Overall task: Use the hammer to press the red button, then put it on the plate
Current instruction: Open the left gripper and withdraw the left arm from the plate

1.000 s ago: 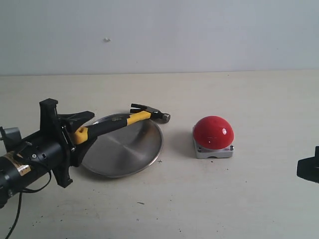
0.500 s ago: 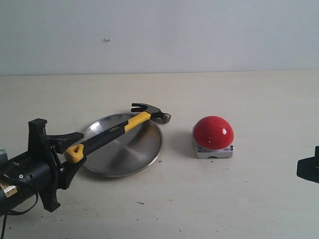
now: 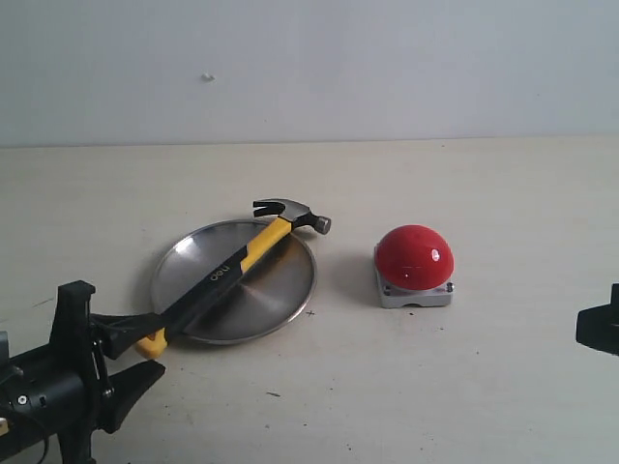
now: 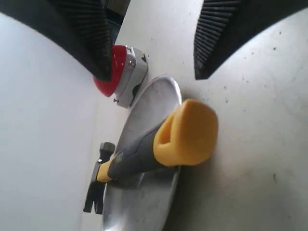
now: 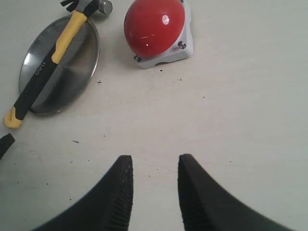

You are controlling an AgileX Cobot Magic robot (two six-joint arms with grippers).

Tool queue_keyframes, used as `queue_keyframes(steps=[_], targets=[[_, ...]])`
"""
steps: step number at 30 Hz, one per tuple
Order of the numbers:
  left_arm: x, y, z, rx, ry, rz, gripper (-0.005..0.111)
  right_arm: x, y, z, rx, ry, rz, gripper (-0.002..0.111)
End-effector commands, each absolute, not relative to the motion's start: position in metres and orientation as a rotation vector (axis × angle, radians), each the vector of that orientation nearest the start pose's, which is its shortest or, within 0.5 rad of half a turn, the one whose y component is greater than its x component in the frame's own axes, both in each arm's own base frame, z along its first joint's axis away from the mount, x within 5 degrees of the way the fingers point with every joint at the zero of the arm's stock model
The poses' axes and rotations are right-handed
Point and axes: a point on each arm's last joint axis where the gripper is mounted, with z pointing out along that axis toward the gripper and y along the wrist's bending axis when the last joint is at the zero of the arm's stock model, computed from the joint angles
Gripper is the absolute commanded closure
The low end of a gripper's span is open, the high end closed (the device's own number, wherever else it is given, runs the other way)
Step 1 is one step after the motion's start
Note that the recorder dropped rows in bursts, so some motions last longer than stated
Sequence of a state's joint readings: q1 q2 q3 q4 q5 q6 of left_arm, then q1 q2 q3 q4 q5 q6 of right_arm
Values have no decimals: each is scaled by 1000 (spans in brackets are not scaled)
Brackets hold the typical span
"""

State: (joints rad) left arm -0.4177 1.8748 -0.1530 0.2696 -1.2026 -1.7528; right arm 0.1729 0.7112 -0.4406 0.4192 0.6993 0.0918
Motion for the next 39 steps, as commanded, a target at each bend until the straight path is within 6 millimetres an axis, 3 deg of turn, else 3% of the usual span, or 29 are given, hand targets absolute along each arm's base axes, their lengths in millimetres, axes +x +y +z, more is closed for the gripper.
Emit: queue_keyframes(steps=[1, 5, 12, 14, 19, 26, 31, 34, 39], targets=[[173, -110, 95, -1120, 2110, -1504, 56, 115, 44, 246, 169, 2443, 581, 76], [171, -114, 105, -1028, 2112, -1564, 59, 116, 44, 246, 170, 2441, 581, 76], [169, -113, 153, -816, 1918, -1699, 106, 117, 44, 247, 135, 2416, 567, 78], [167, -112, 167, -747, 1852, -1714, 107, 118, 45, 249, 89, 2397, 574, 82], [164, -105, 192, -664, 1695, -1725, 107, 134, 49, 241, 70, 2409, 575, 108], [161, -104, 201, -614, 1651, -1733, 107, 178, 51, 198, 181, 2586, 484, 108], [161, -104, 201, -618, 1651, -1736, 107, 210, 59, 190, 182, 2695, 485, 108], [162, -103, 202, -635, 1639, -1732, 107, 212, 58, 195, 145, 2659, 474, 108], [167, -94, 207, -722, 1534, -1691, 107, 194, 55, 205, 80, 2593, 465, 108]])
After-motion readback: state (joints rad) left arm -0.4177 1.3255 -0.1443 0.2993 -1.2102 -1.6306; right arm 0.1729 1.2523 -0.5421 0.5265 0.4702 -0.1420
